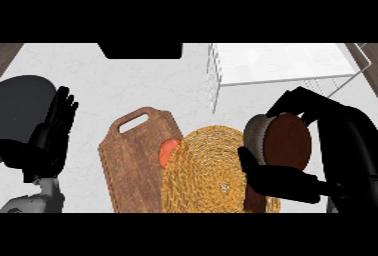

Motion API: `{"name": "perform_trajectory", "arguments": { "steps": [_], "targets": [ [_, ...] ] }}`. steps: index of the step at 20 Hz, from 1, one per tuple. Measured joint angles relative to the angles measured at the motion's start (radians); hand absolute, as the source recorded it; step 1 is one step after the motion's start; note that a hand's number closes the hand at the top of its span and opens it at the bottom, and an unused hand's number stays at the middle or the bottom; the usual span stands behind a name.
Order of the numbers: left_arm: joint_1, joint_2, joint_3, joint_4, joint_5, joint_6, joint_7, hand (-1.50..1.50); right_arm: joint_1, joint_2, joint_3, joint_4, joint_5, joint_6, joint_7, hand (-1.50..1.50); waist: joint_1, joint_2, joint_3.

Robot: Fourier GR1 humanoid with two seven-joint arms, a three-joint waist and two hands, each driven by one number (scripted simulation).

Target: Pick the cupcake from the placemat and place it in the tiered shelf

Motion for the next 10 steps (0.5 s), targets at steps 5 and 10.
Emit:
{"name": "perform_trajectory", "arguments": {
  "steps": [5, 10],
  "targets": [
    [0.031, -0.017, -0.022, -0.044, -0.019, 0.008, 0.01, 0.0, -0.097, -0.049, -0.153, 0.01, -0.051, 0.048, -0.012, 1.5, 0.003, 0.001, 0.0],
    [0.03, -0.015, -0.017, -0.061, -0.022, 0.001, 0.02, 0.0, -0.163, -0.079, -0.237, 0.134, -0.04, 0.02, -0.052, 1.5, 0.006, 0.003, 0.001]
  ]
}}
